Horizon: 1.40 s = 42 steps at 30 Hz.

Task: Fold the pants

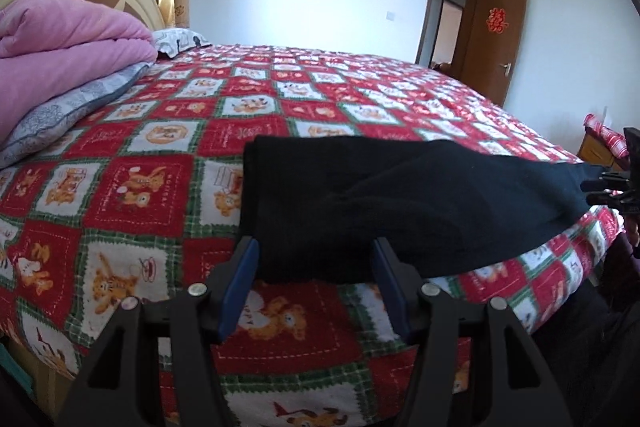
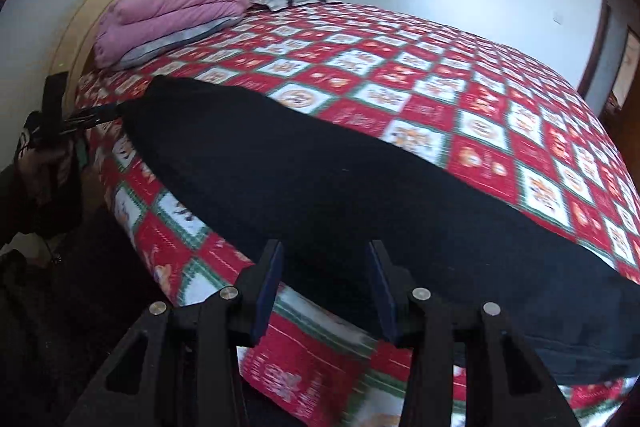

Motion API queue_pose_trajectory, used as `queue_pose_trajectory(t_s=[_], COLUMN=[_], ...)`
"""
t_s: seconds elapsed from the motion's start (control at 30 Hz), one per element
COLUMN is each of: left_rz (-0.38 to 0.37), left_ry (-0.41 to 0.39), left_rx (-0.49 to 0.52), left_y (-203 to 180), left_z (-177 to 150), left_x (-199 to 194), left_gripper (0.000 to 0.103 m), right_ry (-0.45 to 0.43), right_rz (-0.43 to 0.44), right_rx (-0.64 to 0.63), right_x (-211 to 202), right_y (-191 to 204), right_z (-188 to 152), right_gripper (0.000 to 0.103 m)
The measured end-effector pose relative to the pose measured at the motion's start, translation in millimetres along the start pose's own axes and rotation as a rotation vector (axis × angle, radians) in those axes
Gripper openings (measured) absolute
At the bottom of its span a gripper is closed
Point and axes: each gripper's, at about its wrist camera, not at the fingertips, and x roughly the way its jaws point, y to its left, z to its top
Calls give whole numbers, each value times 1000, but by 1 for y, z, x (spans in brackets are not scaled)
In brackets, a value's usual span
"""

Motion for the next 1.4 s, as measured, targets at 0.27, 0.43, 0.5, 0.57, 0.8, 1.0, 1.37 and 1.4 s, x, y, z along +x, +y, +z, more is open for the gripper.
queue_pose_trajectory(t_s=[0.27,0.43,0.5,0.57,0.8,1.0,1.37,1.4], left_rz=[-23,-23,-25,-21,1,7,2,2], left_ry=[3,12,-1,-6,-5,-26,-1,-7], left_rx=[12,6,-8,-1,15,7,15,20], left_y=[-2,5,11,12,9,11,16,16], left_z=[1,4,5,5,7,16,4,4], left_x=[6,6,2,1,5,0,3,1], left_gripper=[52,18,18,18,18,17,17,17], right_ry=[0,24,28,33,54,25,60,62], right_rz=[-14,-25,-25,-42,-102,-108,-78,-77], right_rx=[-24,-53,-73,-116,-215,-222,-219,-213], right_x=[25,42,47,53,70,60,54,55], right_y=[14,20,24,31,44,47,53,52], right_z=[10,8,6,5,0,6,-5,-7], right_gripper=[45,45,45,45,21,4,4,4])
